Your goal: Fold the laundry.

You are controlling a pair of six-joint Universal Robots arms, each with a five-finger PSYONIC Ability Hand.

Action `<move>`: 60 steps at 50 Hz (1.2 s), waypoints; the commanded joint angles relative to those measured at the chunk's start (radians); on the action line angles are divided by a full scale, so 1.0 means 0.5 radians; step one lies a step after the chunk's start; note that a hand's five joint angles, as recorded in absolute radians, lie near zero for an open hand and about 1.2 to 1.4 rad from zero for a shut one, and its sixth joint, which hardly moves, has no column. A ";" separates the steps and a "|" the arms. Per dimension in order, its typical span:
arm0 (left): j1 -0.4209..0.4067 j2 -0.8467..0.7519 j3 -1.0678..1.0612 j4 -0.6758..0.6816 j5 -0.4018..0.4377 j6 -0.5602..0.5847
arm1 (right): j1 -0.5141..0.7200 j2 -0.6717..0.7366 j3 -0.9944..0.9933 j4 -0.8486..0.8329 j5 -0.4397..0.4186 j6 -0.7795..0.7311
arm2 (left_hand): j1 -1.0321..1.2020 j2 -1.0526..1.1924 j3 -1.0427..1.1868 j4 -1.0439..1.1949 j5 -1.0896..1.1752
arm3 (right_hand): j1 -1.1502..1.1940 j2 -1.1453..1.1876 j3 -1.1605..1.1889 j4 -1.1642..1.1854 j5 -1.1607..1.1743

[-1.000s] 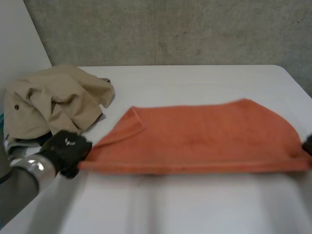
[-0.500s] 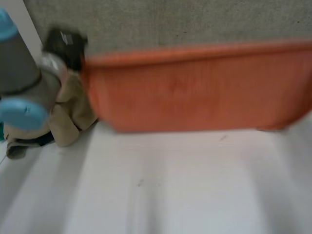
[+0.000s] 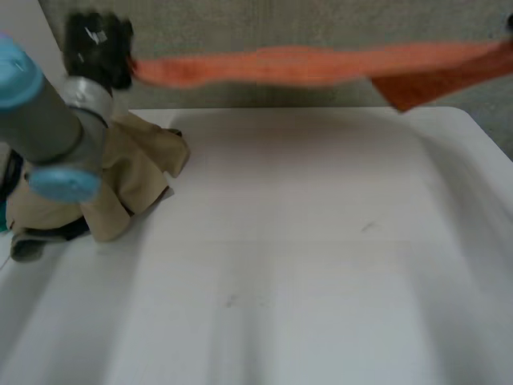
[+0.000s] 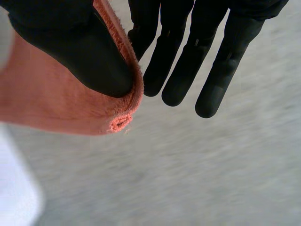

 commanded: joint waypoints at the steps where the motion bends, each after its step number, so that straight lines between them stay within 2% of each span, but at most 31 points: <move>1: -0.039 -0.188 -0.320 0.013 0.017 0.006 | 0.005 0.199 0.129 0.262 -0.065 -0.019 | 0.466 0.396 0.417 0.388 0.451 | 0.524 0.437 0.415 0.397 0.367; 6: -0.072 -0.173 -0.571 -0.027 0.045 0.013 | -0.029 0.224 0.245 0.547 -0.065 -0.117 | 0.466 0.396 0.417 0.388 0.451 | 0.524 0.437 0.415 0.397 0.367; 13: -0.088 0.232 -1.068 -0.303 0.131 0.077 | -0.127 -0.021 0.531 1.074 -0.059 -0.371 | 0.466 0.396 0.417 0.388 0.451 | 0.524 0.437 0.415 0.397 0.367; 17: -0.060 0.544 -1.362 -0.517 0.162 0.117 | -0.228 -0.297 0.742 1.409 -0.010 -0.561 | 0.466 0.396 0.417 0.388 0.451 | 0.524 0.437 0.415 0.397 0.367; 22: 0.019 0.870 -1.657 -0.872 0.174 0.230 | -0.519 -0.641 0.975 1.694 0.015 -0.907 | 0.466 0.396 0.417 0.388 0.451 | 0.524 0.437 0.415 0.397 0.367; 26: 0.102 0.932 -1.743 -1.155 0.198 0.353 | -0.645 -0.681 1.071 1.756 -0.068 -1.190 | 0.466 0.396 0.417 0.388 0.451 | 0.524 0.437 0.415 0.397 0.367; 29: 0.133 0.929 -1.740 -1.233 0.232 0.393 | -0.627 -0.651 1.080 1.735 -0.120 -1.231 | 0.466 0.396 0.417 0.388 0.451 | 0.524 0.437 0.415 0.397 0.367; 36: 0.115 0.769 -1.495 -1.000 0.254 0.313 | -0.483 -0.387 0.860 1.416 -0.111 -0.946 | 0.466 0.396 0.417 0.388 0.451 | 0.524 0.437 0.415 0.397 0.367; 41: 0.017 0.506 -1.174 -0.764 0.183 0.200 | -0.342 -0.164 0.663 1.125 -0.074 -0.722 | 0.466 0.396 0.417 0.388 0.451 | 0.524 0.437 0.415 0.397 0.367; 46: -0.036 0.174 -0.802 -0.607 0.048 0.187 | -0.247 0.064 0.482 0.827 -0.062 -0.596 | 0.466 0.396 0.417 0.388 0.451 | 0.524 0.437 0.415 0.397 0.367; 52: -0.103 -0.255 -0.257 -0.671 -0.102 0.197 | -0.146 0.358 0.206 0.560 0.045 -0.519 | 0.466 0.396 0.417 0.388 0.451 | 0.524 0.437 0.415 0.397 0.367; 60: -0.115 -0.565 0.241 -0.818 -0.213 0.227 | -0.066 0.644 -0.101 0.360 0.100 -0.424 | 0.466 0.396 0.417 0.388 0.451 | 0.524 0.437 0.415 0.397 0.367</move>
